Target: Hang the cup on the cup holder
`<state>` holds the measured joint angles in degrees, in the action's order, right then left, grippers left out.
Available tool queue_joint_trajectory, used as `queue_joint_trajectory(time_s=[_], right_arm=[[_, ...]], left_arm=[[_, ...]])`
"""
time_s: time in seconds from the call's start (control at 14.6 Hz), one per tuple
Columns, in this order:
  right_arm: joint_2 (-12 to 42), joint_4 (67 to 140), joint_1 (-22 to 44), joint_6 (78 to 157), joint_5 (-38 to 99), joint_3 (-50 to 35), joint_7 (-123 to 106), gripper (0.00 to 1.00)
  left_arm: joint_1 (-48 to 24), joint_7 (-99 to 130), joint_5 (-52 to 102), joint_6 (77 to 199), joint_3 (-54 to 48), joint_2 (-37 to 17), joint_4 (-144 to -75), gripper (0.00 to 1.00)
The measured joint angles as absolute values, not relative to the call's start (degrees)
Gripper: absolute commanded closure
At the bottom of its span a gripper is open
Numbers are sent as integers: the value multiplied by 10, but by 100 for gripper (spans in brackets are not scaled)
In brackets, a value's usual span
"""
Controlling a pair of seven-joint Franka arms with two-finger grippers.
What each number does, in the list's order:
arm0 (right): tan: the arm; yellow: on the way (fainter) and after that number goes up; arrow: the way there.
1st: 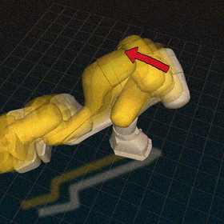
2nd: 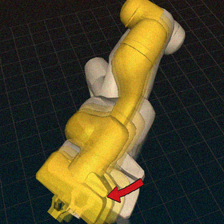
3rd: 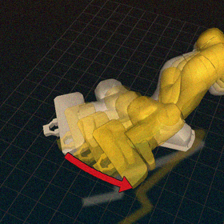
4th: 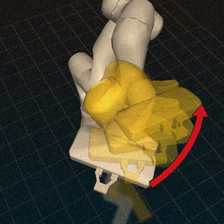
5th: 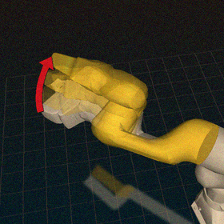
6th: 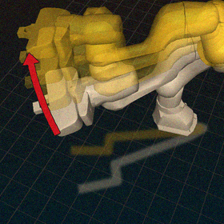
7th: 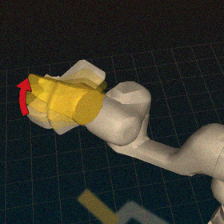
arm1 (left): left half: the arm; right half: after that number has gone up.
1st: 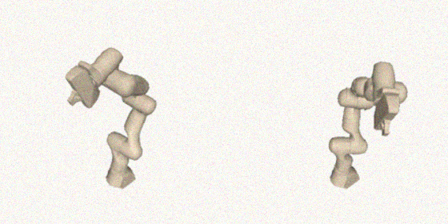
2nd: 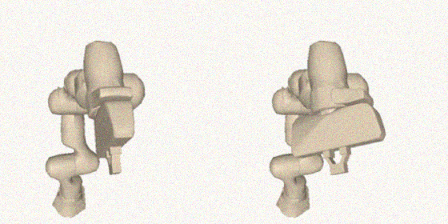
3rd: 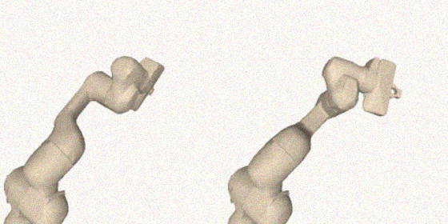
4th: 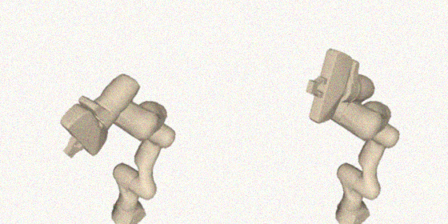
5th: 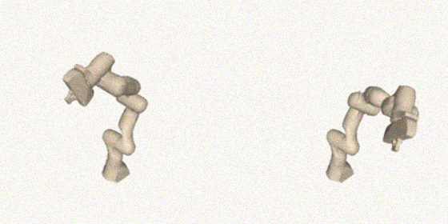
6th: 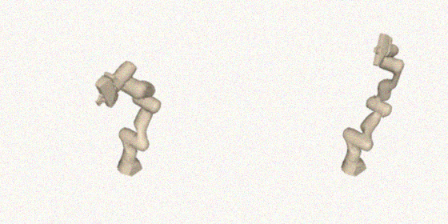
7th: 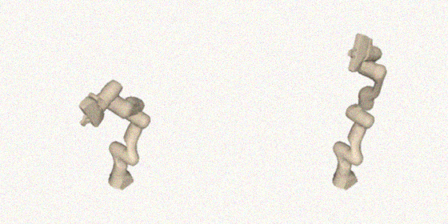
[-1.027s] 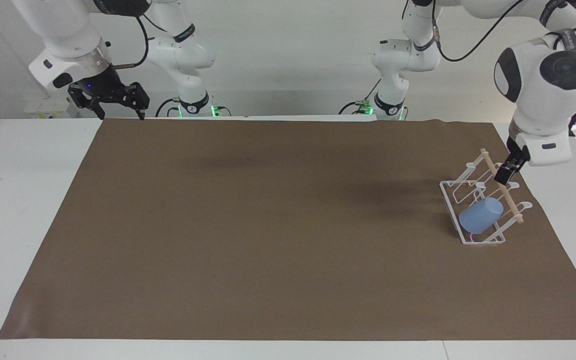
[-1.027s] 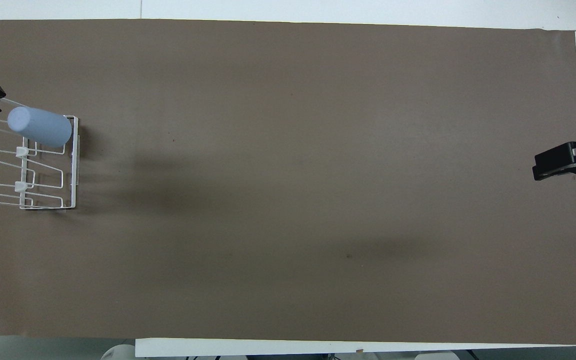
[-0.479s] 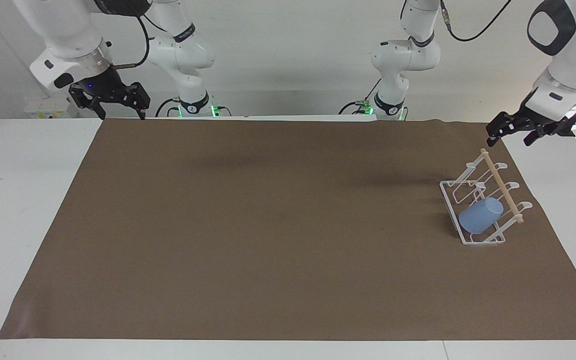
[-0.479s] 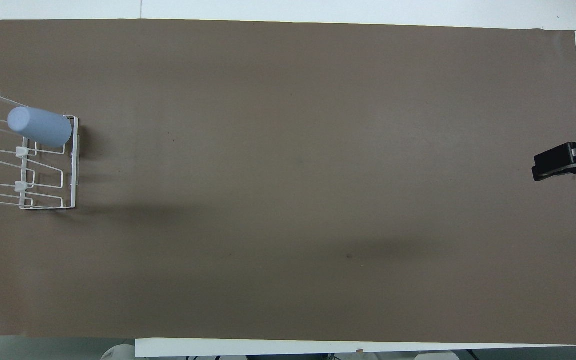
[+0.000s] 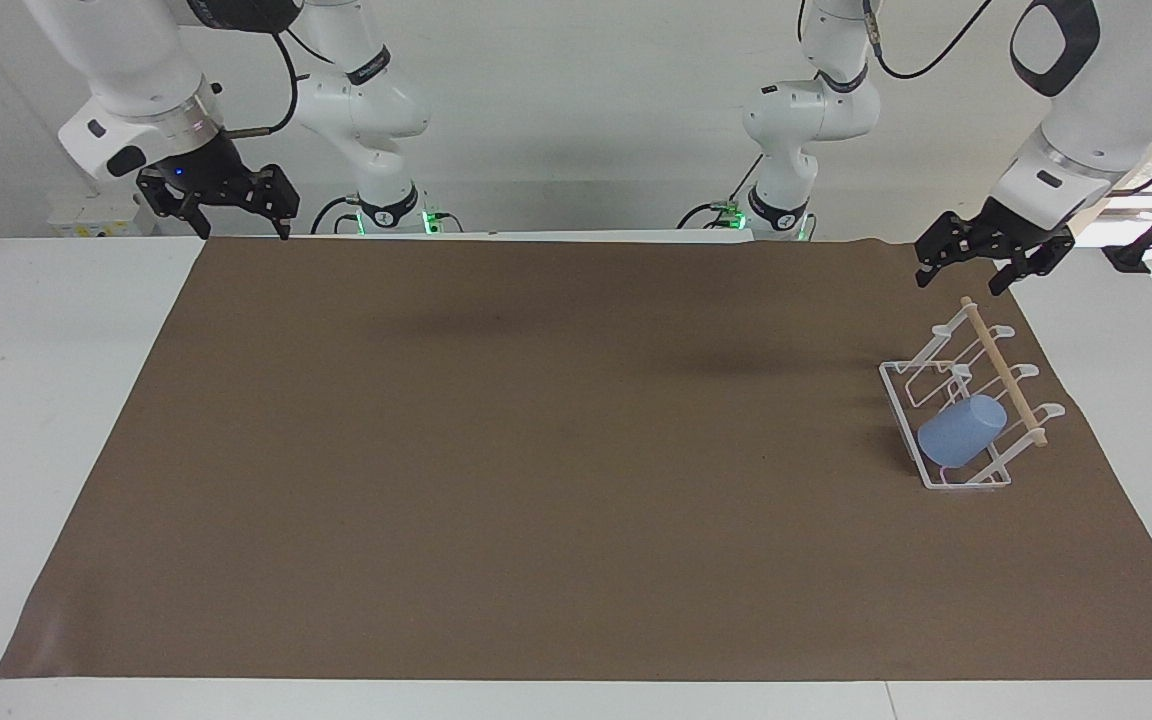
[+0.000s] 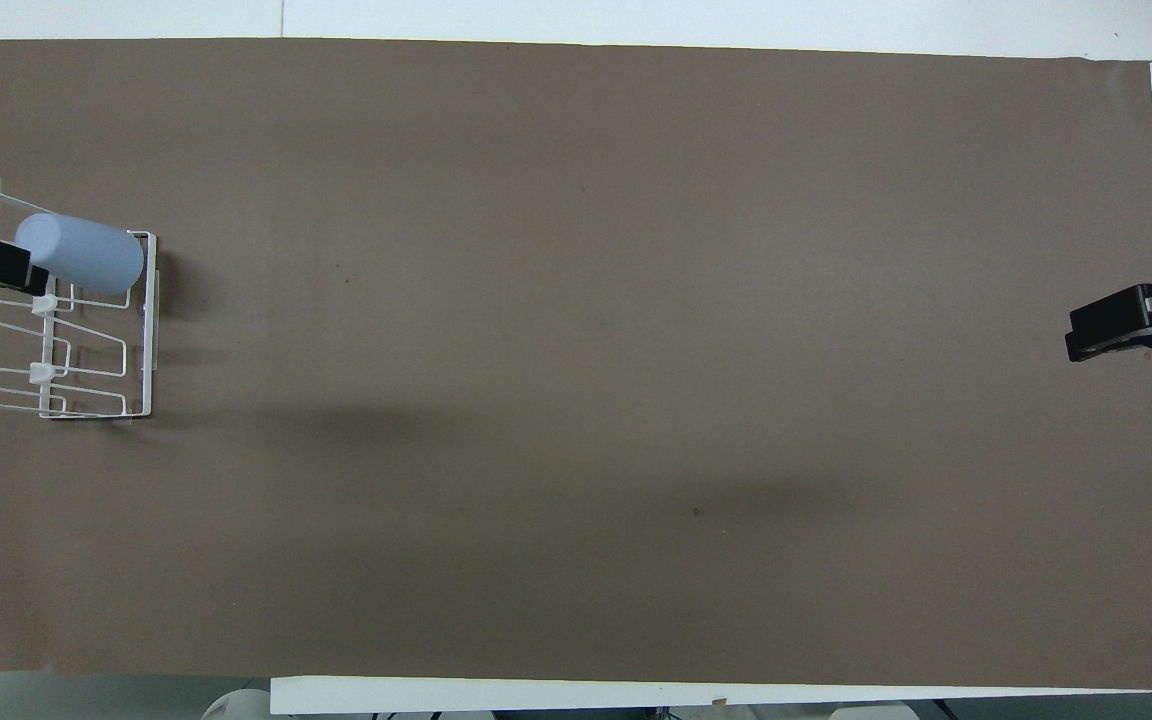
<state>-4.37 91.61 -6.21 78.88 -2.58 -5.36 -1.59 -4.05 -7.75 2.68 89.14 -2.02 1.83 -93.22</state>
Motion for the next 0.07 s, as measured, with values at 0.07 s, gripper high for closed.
queue_joint_trajectory(time_s=[0.07], right_arm=[[-44,916,-62,789,-26,-54,-16,0]], left_arm=[[-70,-75,26,890,2,19,-931,0]])
